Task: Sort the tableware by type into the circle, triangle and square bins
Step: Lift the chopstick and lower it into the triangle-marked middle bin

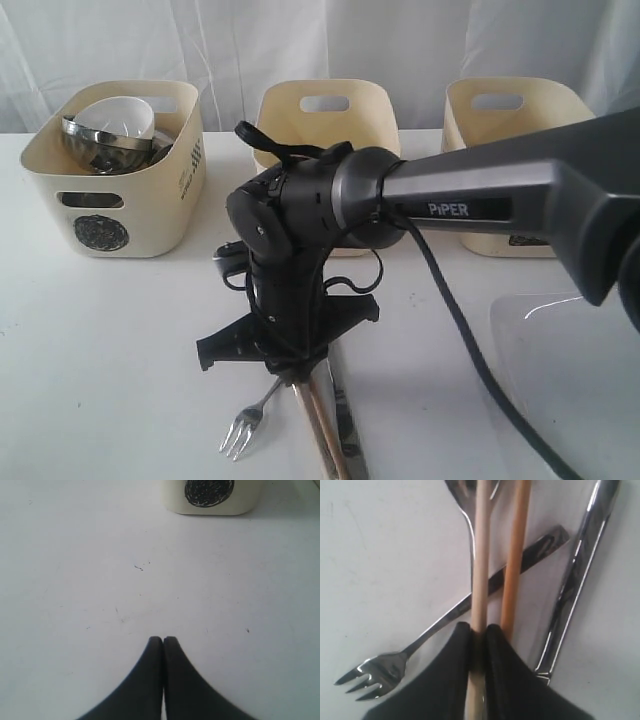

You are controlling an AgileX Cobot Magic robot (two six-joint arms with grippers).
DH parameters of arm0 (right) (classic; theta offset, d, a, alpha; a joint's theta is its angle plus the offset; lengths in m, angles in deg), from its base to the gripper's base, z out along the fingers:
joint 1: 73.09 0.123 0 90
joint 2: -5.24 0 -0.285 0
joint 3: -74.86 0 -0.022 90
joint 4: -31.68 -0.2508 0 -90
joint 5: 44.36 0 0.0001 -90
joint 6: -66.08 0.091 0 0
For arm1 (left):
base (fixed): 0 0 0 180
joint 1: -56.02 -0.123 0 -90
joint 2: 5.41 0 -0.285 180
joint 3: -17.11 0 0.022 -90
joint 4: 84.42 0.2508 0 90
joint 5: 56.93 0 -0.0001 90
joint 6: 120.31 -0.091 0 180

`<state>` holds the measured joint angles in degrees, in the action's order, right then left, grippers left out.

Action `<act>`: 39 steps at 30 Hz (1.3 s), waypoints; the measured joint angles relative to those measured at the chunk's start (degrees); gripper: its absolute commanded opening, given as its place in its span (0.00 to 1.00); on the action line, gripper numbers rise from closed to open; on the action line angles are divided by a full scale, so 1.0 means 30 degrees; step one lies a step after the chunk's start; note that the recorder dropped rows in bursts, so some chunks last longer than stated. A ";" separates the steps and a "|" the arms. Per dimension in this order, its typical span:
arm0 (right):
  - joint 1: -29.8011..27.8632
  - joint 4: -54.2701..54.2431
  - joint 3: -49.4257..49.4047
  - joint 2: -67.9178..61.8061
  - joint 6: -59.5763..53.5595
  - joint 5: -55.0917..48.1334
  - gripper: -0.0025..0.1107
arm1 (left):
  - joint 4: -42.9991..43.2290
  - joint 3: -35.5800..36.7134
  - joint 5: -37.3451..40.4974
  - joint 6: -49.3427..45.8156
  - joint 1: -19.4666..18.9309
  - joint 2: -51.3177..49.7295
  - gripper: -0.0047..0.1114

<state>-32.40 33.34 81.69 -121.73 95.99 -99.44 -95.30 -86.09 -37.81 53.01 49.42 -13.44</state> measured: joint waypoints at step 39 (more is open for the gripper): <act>-0.8791 0.0514 -0.1586 0.5977 0.1578 2.5738 0.02 | 0.0000 0.0000 0.0000 0.0000 0.0000 0.0000 0.04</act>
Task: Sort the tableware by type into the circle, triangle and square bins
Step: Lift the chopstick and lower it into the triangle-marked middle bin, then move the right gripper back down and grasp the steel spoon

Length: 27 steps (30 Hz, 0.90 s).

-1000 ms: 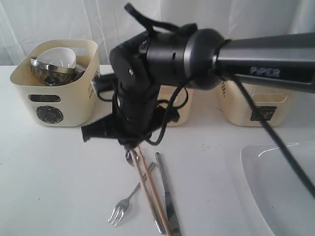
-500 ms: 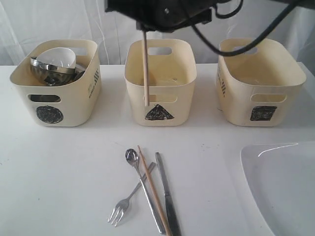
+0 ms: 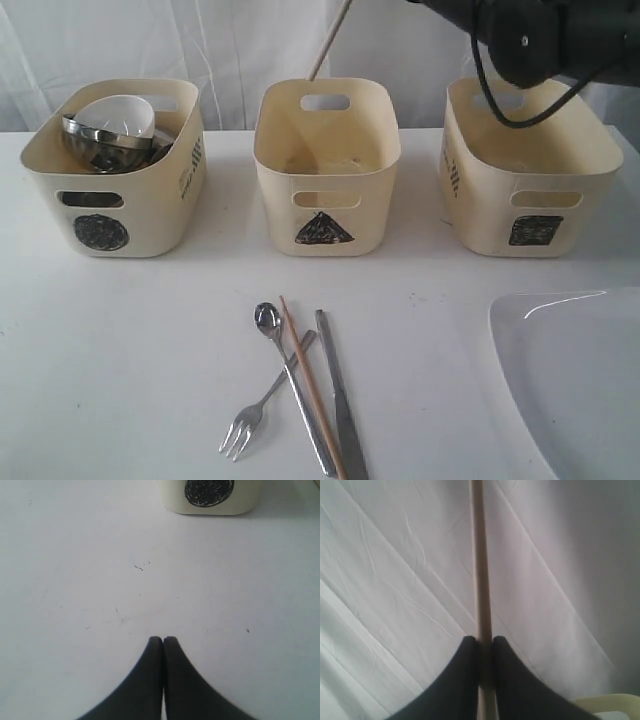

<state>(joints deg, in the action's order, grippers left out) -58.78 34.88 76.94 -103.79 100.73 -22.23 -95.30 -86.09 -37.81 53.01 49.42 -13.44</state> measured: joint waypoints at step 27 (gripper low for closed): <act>-0.0210 -0.1167 -0.0037 -0.0214 -0.6465 -0.8130 0.32 | 0.0000 0.0000 -0.0038 0.0000 0.0000 0.0000 0.04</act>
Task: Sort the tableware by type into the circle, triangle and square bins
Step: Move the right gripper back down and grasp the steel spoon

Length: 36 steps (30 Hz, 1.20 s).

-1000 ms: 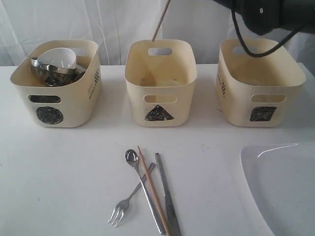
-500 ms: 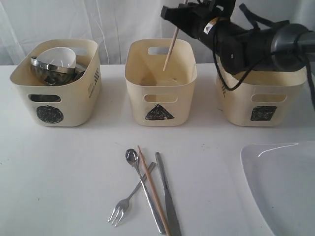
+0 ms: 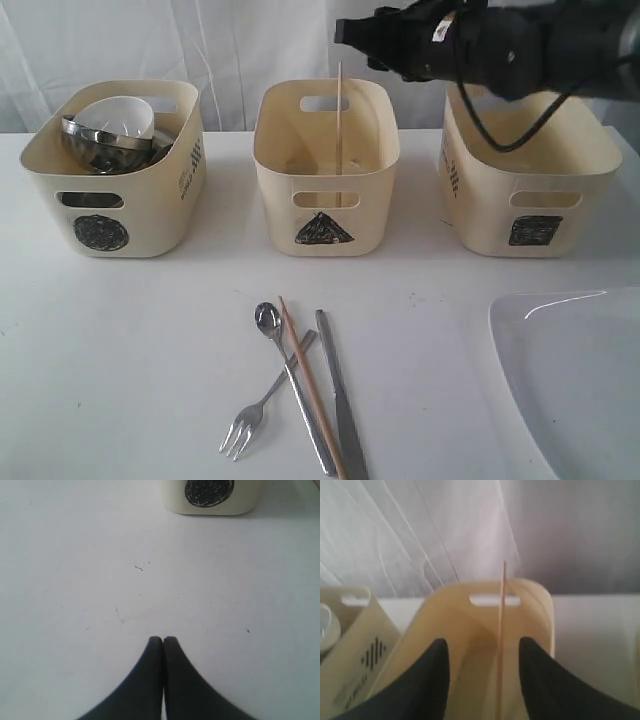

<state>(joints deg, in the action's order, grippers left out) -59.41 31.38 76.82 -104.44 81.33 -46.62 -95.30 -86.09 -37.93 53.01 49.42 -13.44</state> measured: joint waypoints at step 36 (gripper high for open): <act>0.7789 -0.3302 -0.3734 0.1314 -0.4312 -1.5770 0.32 | 0.0000 0.0000 0.0000 0.0000 0.0000 0.0000 0.04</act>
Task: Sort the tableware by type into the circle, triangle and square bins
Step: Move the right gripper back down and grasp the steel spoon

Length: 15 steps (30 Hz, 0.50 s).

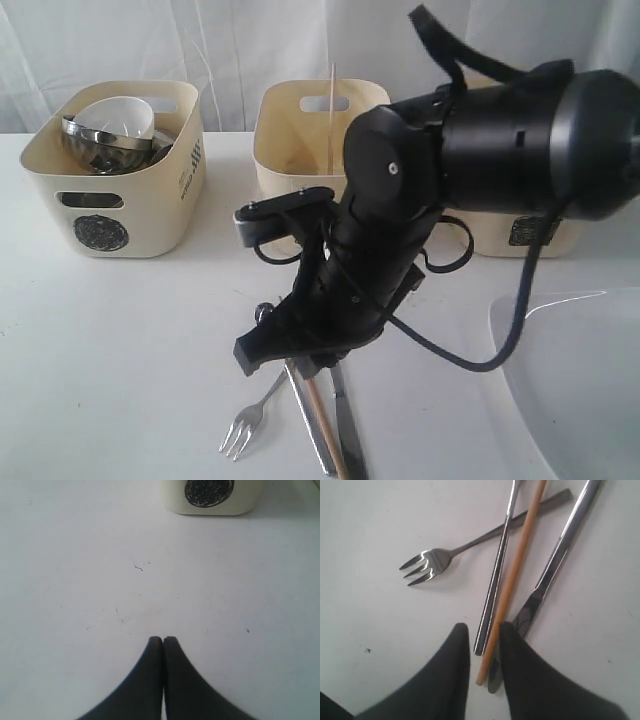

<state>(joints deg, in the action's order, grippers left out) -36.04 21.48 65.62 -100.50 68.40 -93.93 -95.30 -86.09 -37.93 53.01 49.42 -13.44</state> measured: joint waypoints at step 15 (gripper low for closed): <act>0.0000 0.0540 -0.0016 -0.3347 -0.0524 0.4125 0.36 | 0.0000 0.0000 0.0000 0.0000 0.0000 0.0000 0.04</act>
<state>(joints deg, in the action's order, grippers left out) -36.04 23.10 65.58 -110.54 66.82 -81.55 -95.30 -86.09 -37.93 53.01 49.42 -13.44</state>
